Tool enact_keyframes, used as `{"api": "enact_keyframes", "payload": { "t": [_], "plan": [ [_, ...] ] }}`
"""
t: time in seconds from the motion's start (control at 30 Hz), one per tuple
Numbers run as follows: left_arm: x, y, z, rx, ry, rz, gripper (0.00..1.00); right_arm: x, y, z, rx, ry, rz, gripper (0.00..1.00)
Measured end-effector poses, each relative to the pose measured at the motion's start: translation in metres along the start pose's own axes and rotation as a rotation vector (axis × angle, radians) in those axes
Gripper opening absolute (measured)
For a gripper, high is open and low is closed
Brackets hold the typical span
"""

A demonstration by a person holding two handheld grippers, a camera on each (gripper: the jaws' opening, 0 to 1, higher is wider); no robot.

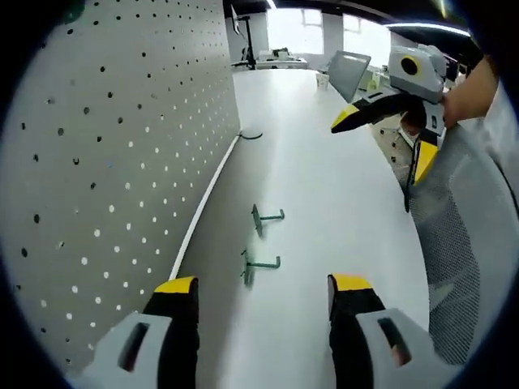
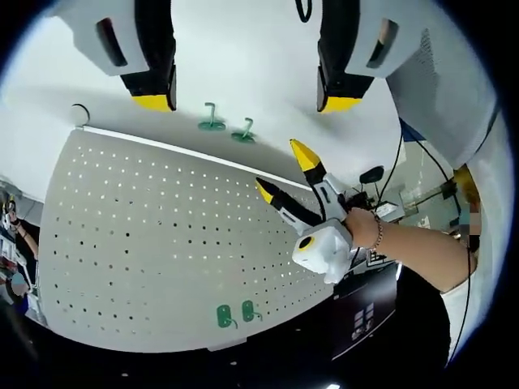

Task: Insert the hook assembly into the mounting plate slot until the hook locks in place.

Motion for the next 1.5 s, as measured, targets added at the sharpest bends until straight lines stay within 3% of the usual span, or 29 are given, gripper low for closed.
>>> {"api": "enact_keyframes", "payload": {
  "t": [0.57,1.5],
  "plan": [
    [0.002,0.003,0.029,-0.106,0.1,0.079,0.67,0.0,0.001,-0.001,-0.015,0.009,-0.001,0.68],
    [0.003,0.016,0.065,-0.218,0.177,0.131,0.61,0.001,0.005,-0.002,-0.03,0.02,0.012,0.66]
  ]
}}
Point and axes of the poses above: the point that each gripper's makers call its tool centre point, and the gripper's own axes: z roughly forward along the fingers, x roughly to its right, y roughly out of its underside, the point moved 5 cm from there along -z, roughly backward along the fingers, and after that the axes turned 13 degrees about -y, right-handed, at the moved point
